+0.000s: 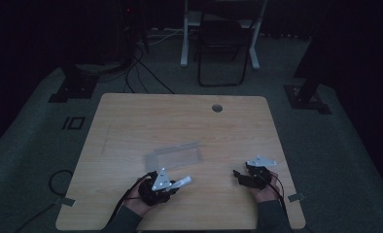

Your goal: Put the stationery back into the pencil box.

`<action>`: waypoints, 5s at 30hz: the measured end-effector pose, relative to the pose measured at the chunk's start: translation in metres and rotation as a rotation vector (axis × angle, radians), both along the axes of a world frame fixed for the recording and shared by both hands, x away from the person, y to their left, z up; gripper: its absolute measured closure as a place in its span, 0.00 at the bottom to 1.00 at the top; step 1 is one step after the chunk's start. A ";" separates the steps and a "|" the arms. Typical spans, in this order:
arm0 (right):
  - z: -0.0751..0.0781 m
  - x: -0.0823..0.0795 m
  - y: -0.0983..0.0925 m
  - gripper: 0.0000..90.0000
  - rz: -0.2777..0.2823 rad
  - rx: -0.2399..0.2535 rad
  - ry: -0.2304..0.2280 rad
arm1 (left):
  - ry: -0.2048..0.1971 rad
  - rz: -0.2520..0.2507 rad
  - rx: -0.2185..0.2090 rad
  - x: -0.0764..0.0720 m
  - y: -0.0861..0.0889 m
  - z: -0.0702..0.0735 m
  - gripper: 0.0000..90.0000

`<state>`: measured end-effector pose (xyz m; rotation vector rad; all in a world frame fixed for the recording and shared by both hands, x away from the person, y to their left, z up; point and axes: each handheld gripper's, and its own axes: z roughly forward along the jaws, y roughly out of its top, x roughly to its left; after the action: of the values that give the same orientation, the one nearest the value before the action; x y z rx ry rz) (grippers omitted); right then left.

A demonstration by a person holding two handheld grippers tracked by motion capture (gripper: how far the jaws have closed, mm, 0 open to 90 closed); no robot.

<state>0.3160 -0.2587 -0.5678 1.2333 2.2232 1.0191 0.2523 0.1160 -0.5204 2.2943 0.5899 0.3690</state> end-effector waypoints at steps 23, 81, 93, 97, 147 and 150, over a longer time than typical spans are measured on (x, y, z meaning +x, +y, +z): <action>0.000 0.000 0.000 0.38 0.000 0.000 0.000 | -0.026 -0.010 -0.001 0.006 -0.001 0.014 0.79; 0.000 0.000 0.000 0.38 -0.002 0.001 0.002 | -0.084 0.057 -0.017 0.039 -0.002 0.030 0.79; 0.000 0.000 0.000 0.38 -0.002 0.001 0.001 | -0.088 0.075 -0.021 0.047 -0.004 0.032 0.79; 0.000 0.000 0.000 0.38 -0.002 0.001 0.001 | -0.091 0.080 -0.021 0.049 -0.004 0.032 0.79; 0.000 -0.001 0.000 0.38 -0.002 0.001 0.002 | -0.111 0.123 -0.032 0.074 -0.010 0.035 0.79; 0.000 -0.001 0.000 0.38 -0.003 0.001 0.002 | -0.108 0.125 -0.035 0.076 -0.010 0.033 0.79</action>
<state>0.3150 -0.2590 -0.5677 1.2382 2.2224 1.0182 0.3283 0.1065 -0.4870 2.1949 0.6815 0.5346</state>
